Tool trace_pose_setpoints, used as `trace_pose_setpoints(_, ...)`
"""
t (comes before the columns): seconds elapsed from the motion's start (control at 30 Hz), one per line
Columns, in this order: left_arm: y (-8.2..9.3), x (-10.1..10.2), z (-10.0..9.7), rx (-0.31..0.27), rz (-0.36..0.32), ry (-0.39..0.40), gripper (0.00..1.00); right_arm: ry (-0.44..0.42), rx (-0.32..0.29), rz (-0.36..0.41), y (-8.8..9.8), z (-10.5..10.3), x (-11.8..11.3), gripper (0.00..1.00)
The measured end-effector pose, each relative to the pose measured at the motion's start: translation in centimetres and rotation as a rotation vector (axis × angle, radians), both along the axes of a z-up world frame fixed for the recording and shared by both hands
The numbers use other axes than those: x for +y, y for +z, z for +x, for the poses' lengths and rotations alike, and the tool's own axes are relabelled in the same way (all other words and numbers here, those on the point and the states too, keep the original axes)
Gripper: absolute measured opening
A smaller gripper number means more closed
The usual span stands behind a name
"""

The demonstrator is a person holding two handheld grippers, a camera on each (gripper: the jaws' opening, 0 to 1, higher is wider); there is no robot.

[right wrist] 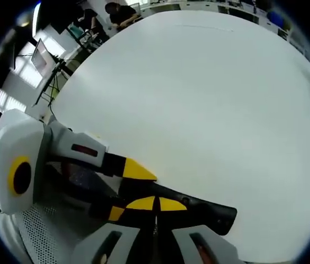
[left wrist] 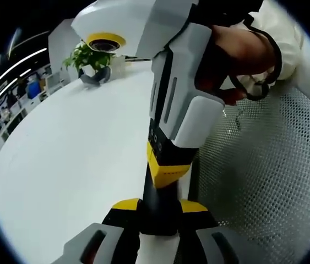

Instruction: Press the specified remote control buttons in sequence, fully releasing each button before pressing the next.

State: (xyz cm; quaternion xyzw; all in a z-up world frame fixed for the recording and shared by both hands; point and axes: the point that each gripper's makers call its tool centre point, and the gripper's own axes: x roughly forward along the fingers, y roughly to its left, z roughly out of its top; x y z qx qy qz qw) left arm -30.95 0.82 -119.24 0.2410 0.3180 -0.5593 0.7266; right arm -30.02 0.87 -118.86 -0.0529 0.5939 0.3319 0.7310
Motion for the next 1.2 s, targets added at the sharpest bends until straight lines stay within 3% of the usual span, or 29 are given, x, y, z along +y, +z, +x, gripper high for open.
trace_pose_setpoints(0.3,0.0,0.0,-0.1,0.0,0.006,-0.001,0.24,-0.001,-0.002,-0.008,0.0,0.0,0.0,0.0)
trace_pose_setpoints(0.5,0.0,0.2,0.0,0.005,0.005,0.017,0.24,0.003,-0.064,-0.029,0.1,0.3,0.1,0.0)
trace_pose_setpoints(0.7,0.1,0.1,0.0,-0.002,0.007,0.01,0.24,0.006,-0.042,-0.037,0.2,0.3,0.0,0.0)
trace_pose_setpoints(1.0,0.1,0.2,0.0,-0.004,0.0,0.02,0.24,0.012,-0.047,0.006,0.4,0.1,0.0,0.0)
trace_pose_setpoints(1.1,0.1,0.2,0.0,-0.005,0.0,0.023,0.24,0.034,-0.066,0.011,0.6,-0.2,-0.1,0.0)
trace_pose_setpoints(1.2,0.1,0.2,0.0,-0.005,-0.002,0.025,0.24,0.027,-0.11,0.074,2.0,-0.1,0.2,0.0)
